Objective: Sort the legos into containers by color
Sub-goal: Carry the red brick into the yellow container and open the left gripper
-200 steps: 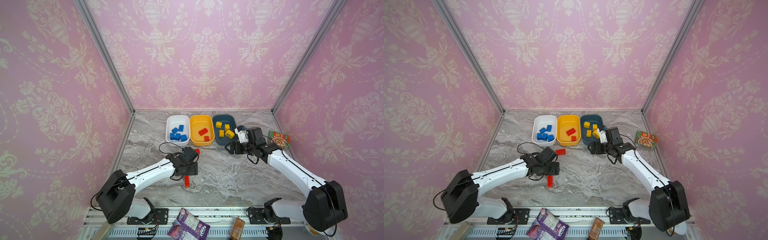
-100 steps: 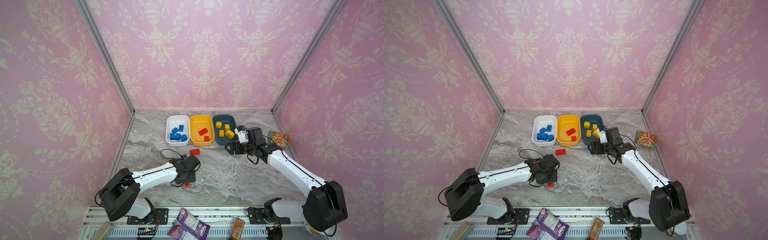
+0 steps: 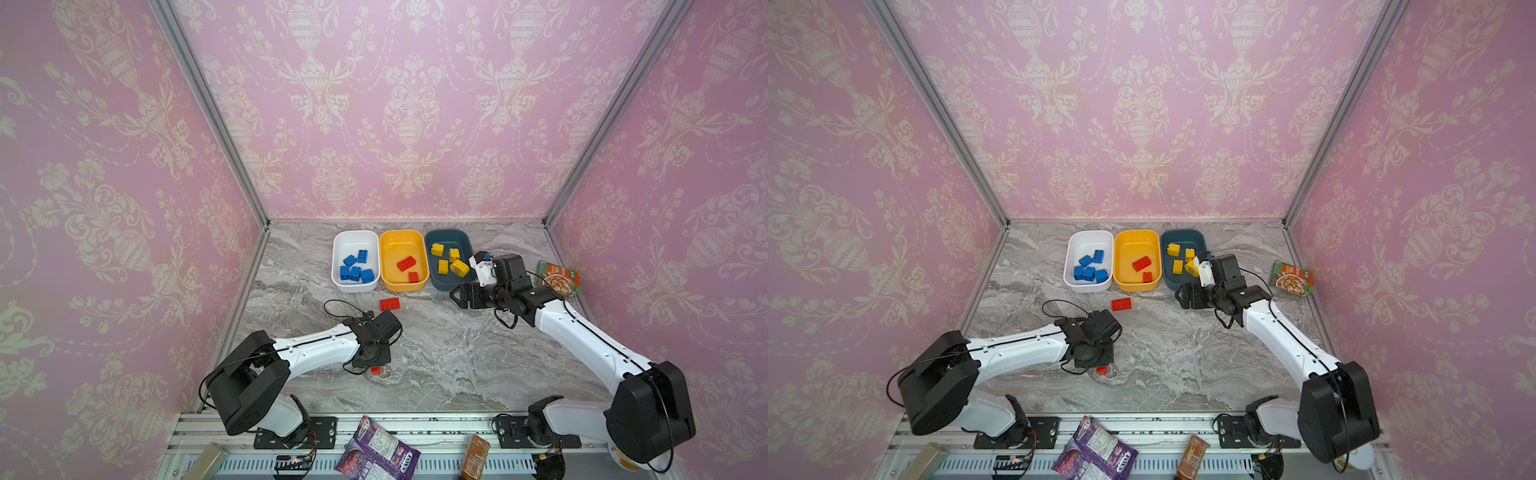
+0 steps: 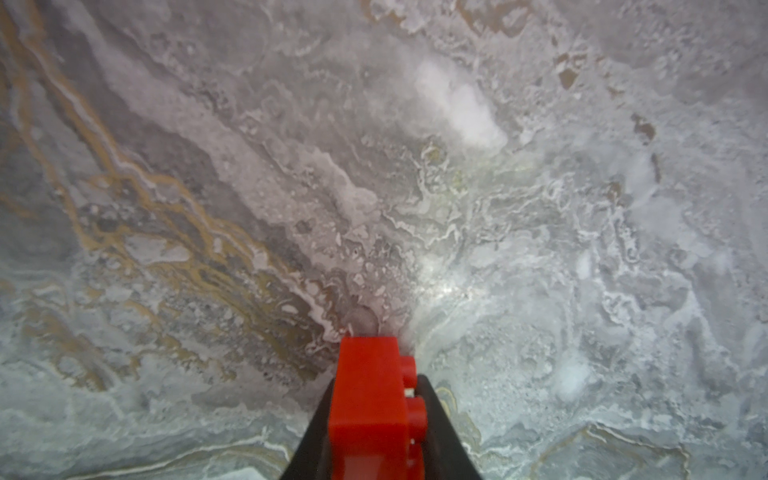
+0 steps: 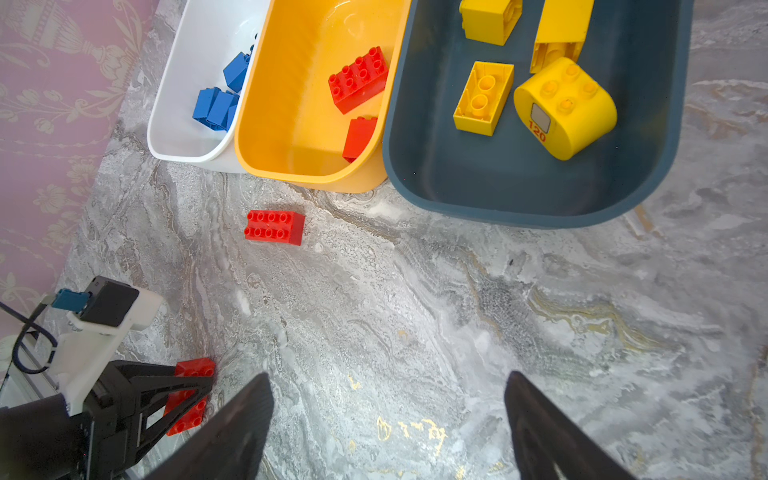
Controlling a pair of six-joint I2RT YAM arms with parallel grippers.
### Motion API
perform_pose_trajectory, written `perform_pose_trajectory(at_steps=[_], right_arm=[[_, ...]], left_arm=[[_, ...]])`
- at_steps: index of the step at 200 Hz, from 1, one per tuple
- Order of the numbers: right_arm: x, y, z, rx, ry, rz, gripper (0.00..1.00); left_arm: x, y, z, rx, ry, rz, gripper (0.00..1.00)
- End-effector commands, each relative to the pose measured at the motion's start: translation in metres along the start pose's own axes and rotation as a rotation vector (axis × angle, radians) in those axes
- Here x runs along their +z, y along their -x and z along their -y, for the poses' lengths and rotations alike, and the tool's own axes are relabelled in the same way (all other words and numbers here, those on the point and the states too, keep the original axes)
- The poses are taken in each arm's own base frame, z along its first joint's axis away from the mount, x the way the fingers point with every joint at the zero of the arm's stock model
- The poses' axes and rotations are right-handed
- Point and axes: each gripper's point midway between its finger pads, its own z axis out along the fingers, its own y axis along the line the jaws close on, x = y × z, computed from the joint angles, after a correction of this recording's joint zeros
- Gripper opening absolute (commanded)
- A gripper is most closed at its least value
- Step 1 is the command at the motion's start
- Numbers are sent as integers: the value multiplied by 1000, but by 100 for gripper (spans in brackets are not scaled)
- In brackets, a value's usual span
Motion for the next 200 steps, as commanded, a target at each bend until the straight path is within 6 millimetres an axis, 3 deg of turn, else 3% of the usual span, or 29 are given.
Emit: perform_pose_trajectory(at_steps=[1, 41, 87, 118, 166, 200], right_arm=[[4, -7, 5, 9, -8, -17, 88], [3, -9, 5, 11, -9, -16, 88], [2, -11, 5, 13, -9, -12, 88], [1, -12, 5, 18, -5, -9, 88], [1, -14, 5, 24, -1, -8, 88], [-1, -12, 5, 25, 0, 0, 88]], left_arm=[[-1, -6, -4, -4, 10, -8, 22], [-15, 7, 2, 7, -11, 54, 20], [-44, 49, 17, 77, -16, 193, 19], [-58, 92, 30, 97, -51, 282, 18], [-90, 173, 59, 157, -107, 431, 18], [-92, 217, 80, 208, -127, 470, 19]])
